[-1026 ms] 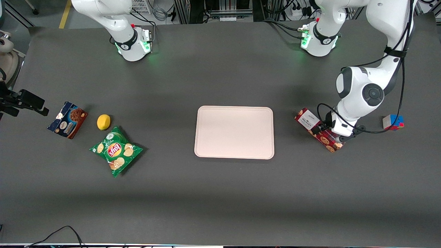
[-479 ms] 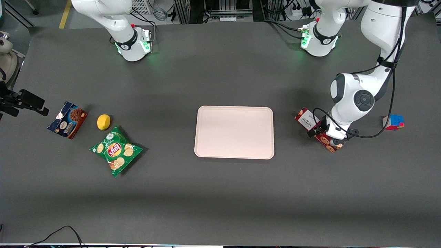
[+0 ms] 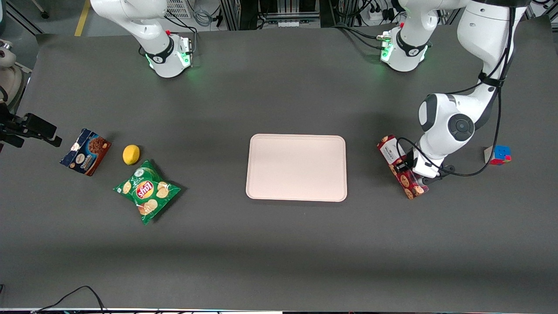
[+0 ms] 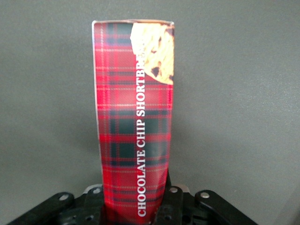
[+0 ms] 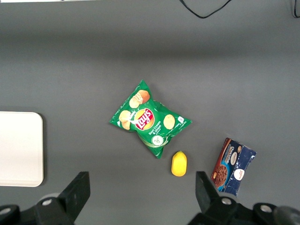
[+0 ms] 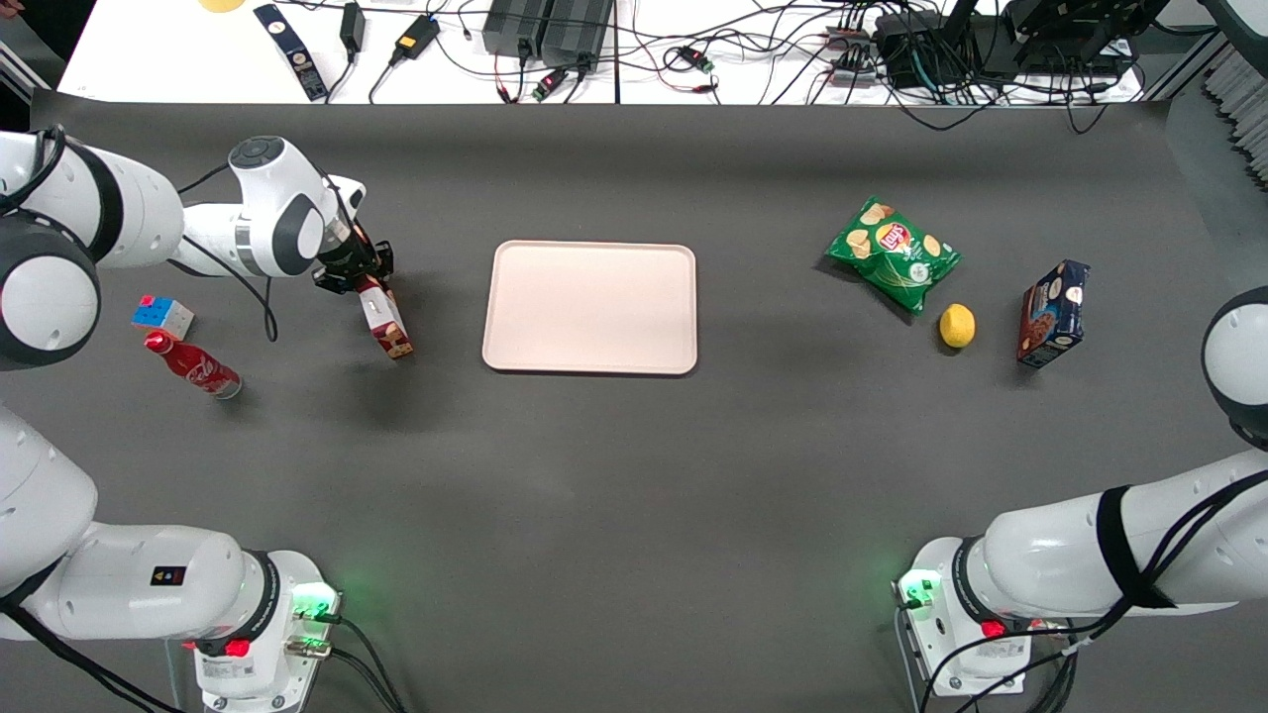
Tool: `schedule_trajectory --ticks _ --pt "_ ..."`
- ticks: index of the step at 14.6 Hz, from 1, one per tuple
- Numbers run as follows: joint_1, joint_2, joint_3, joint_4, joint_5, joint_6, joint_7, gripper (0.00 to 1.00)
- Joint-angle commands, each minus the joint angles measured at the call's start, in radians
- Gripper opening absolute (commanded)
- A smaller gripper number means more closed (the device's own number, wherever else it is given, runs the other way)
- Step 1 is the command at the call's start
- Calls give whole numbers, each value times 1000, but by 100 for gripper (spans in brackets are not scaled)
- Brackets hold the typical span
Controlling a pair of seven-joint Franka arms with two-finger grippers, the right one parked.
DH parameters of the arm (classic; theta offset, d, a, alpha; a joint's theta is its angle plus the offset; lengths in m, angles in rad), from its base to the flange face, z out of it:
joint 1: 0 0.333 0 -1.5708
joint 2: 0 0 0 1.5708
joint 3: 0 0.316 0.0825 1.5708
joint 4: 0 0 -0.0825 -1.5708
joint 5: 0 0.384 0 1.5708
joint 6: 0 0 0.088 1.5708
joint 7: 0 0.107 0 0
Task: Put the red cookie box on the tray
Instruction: 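Close the left gripper on the shortbread box's end, then lift the box and carry it over the white tray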
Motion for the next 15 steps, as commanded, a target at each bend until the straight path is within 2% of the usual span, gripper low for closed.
schedule_trajectory --ticks 1,4,6,11,13,15 --pt "-13 -13 3 24 24 -31 -12 0" --pt "-13 -72 -10 115 27 -239 -14 0" --pt "-13 -128 -14 191 71 -389 -11 0" --pt "-13 -164 -49 551 79 -872 0 0" --pt "-13 -159 -63 651 75 -971 0 0" --pt "-13 -159 -66 661 67 -974 6 0"
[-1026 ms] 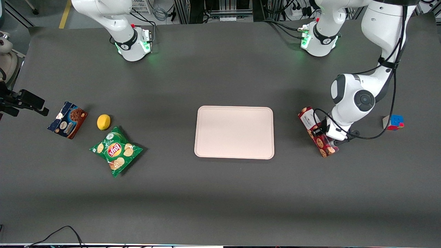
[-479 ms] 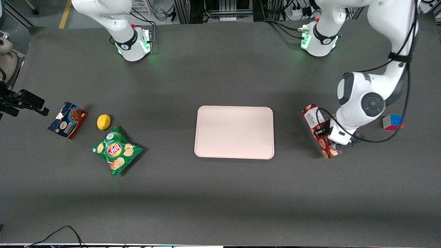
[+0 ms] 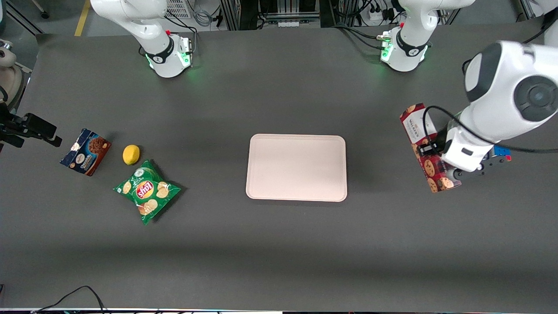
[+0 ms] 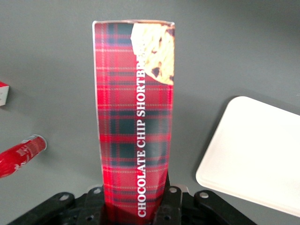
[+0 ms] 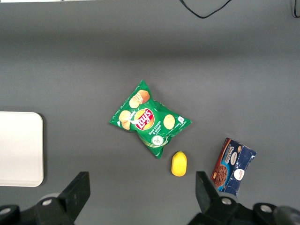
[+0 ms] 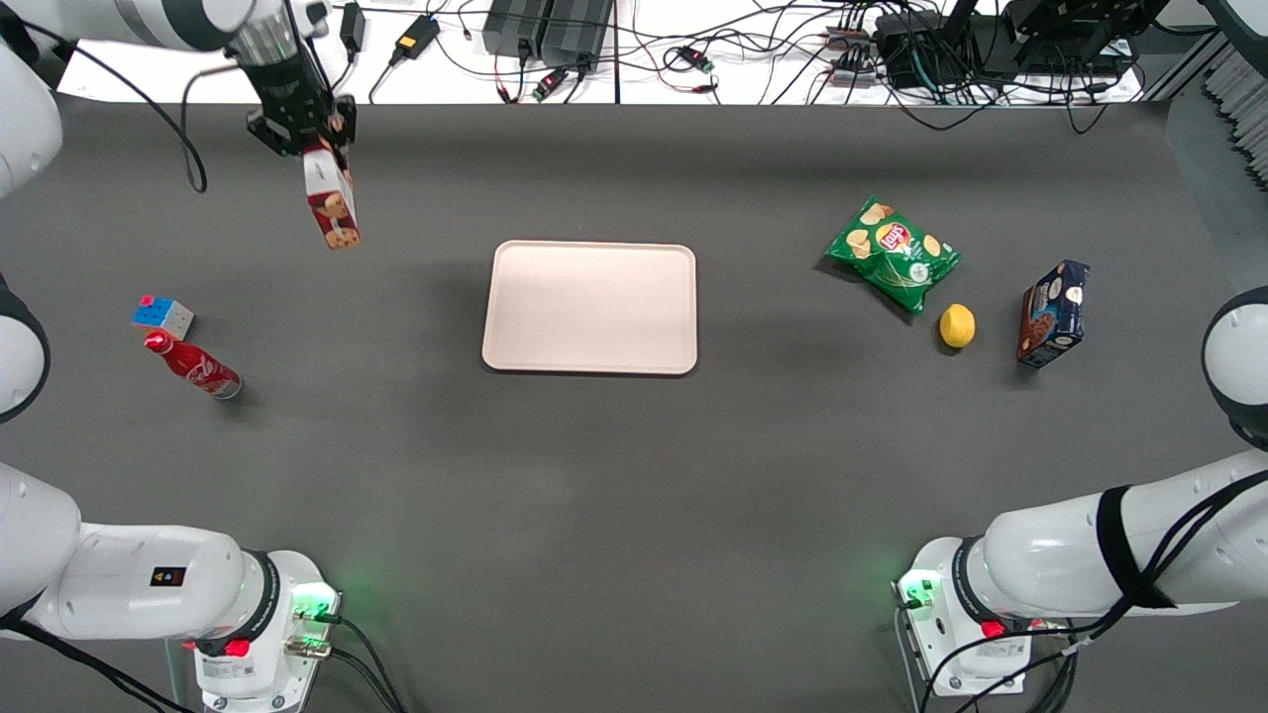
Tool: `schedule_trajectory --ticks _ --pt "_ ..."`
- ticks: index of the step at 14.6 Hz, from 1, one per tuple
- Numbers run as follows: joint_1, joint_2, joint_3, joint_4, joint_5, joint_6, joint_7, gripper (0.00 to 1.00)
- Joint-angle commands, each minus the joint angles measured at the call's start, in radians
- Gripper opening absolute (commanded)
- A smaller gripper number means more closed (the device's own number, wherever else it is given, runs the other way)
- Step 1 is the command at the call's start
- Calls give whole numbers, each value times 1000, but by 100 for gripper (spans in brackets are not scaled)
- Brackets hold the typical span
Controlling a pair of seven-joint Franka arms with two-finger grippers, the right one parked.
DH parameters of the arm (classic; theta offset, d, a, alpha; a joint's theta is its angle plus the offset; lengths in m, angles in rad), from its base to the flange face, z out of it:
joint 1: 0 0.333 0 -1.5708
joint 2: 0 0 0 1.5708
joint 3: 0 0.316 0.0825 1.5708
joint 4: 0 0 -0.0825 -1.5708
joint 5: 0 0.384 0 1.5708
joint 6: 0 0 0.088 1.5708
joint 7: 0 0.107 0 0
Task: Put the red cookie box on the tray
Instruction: 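Lift the box and carry it over the white tray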
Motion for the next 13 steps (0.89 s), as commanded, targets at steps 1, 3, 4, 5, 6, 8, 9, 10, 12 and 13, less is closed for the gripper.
schedule_trajectory --ticks 1,3,4,5,6,8,9,10,12,13 --pt "-7 30 -15 66 4 -44 41 0" --pt "-7 36 -57 66 -7 -35 97 0" --pt "-7 41 -102 65 -8 -19 95 0" --pt "-7 45 -137 60 -8 2 106 0" --pt "-8 59 -175 60 -8 17 101 0" --pt "-8 76 -254 52 -10 65 85 0" --pt "-8 84 -283 39 -10 97 85 0" --pt "-10 88 -314 17 -10 132 83 0" --pt "-25 88 -344 -39 -7 213 63 0" --pt "-34 94 -346 -67 -4 253 28 0"
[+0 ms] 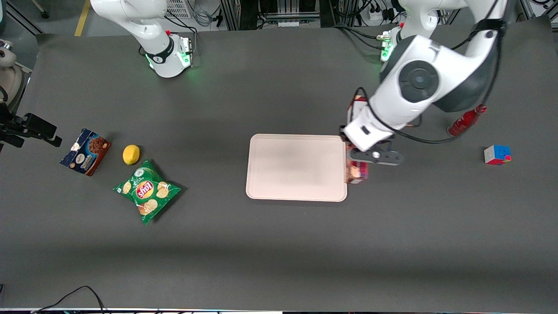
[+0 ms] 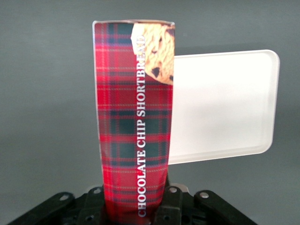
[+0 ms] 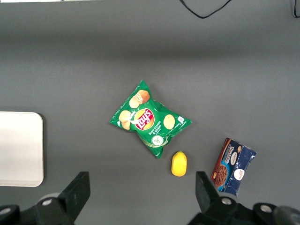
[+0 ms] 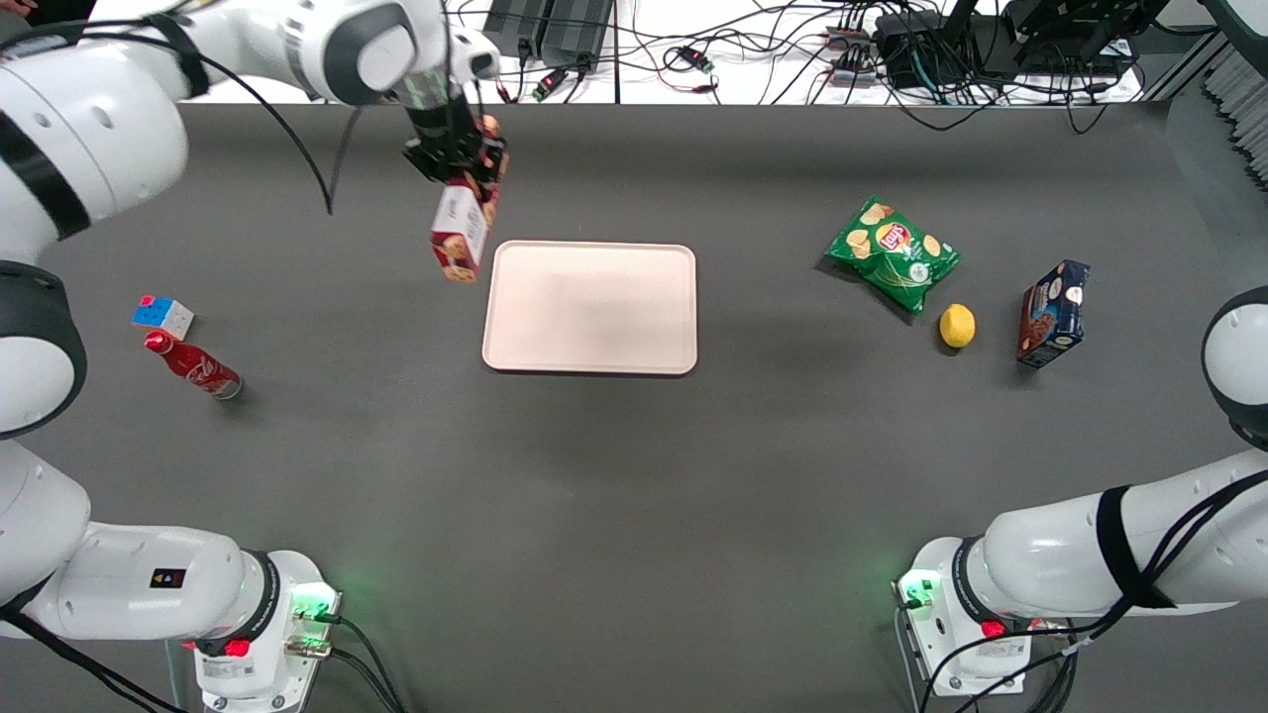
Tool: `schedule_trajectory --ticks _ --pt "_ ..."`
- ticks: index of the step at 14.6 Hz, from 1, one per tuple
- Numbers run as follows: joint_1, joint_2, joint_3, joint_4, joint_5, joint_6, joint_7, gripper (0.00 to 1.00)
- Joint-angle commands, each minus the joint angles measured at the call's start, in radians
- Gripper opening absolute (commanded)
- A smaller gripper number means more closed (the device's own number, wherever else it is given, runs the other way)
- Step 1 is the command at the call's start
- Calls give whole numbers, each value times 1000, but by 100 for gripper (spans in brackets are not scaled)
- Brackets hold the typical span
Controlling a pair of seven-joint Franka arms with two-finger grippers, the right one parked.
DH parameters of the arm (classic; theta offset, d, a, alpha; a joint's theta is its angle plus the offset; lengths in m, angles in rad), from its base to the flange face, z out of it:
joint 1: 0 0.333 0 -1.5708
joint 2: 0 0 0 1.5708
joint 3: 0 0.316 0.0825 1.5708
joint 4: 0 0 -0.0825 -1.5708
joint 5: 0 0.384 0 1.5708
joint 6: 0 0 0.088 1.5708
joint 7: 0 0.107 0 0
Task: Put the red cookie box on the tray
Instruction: 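Lift the box and carry it over the white tray, then lower the box onto the tray and open the left gripper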
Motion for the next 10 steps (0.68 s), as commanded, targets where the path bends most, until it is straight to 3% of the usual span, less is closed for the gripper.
schedule_trajectory --ticks 1,7,10 --pt "-24 9 -21 -99 15 137 -70 0" --pt "-26 115 -21 -223 45 333 -178 0" --pt "-41 191 -21 -223 145 412 -274 0"
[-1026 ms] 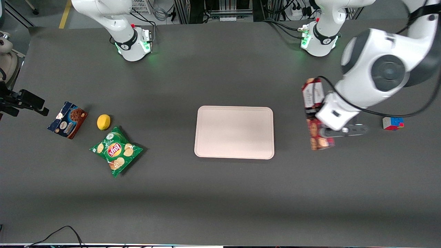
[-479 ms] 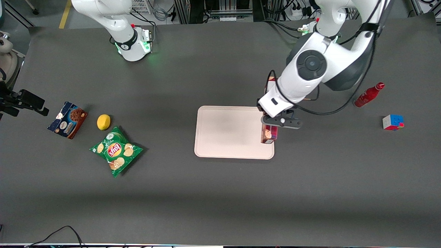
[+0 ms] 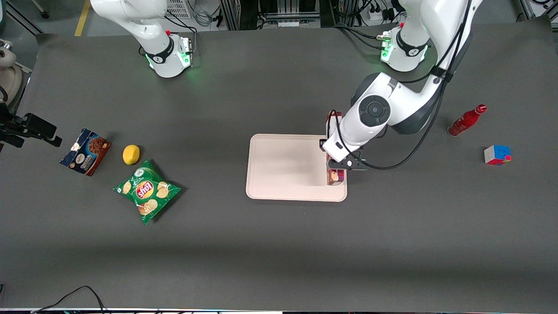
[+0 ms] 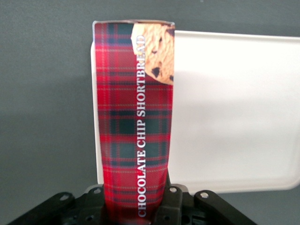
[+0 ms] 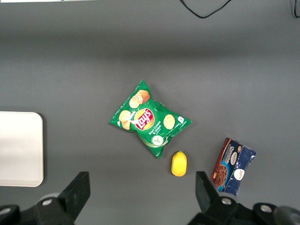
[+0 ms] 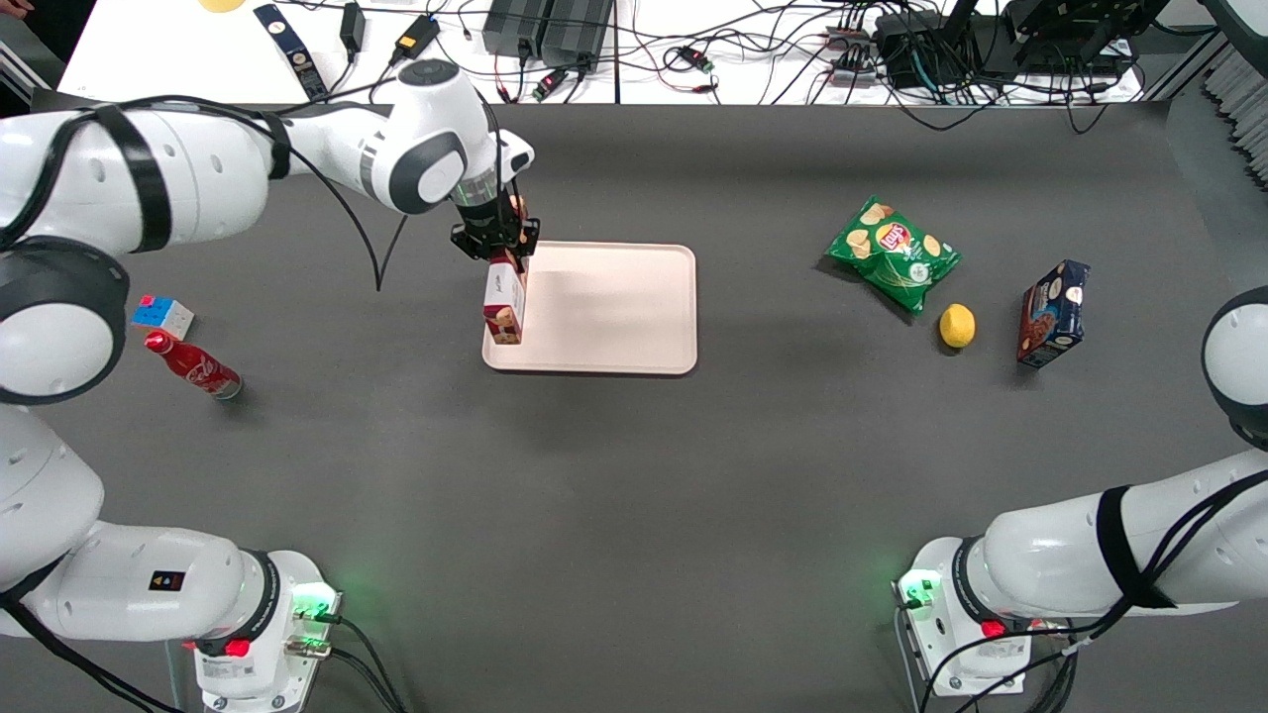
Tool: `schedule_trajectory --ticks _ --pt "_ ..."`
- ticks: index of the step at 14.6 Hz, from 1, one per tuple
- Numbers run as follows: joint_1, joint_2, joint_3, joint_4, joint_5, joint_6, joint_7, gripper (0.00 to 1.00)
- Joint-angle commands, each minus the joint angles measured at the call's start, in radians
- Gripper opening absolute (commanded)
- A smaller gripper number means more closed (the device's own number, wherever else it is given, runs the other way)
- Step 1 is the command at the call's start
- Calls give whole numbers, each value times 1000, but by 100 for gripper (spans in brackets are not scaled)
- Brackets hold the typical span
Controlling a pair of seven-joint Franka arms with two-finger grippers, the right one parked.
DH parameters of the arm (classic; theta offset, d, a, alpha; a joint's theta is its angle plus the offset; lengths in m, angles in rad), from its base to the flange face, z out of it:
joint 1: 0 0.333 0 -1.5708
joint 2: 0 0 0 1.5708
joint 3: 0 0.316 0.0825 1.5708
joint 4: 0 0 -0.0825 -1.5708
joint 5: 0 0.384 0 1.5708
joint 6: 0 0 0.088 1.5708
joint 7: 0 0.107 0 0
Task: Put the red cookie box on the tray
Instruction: 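Lower the box onto the tray and open the left gripper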
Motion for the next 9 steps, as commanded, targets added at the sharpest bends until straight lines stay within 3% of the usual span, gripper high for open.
schedule_trajectory --ticks 1,6,9 --pt "-21 69 -2 5 110 81 -120 0" --pt "-38 157 -4 10 239 178 -201 0" --pt "-38 181 -2 20 268 200 -218 0"
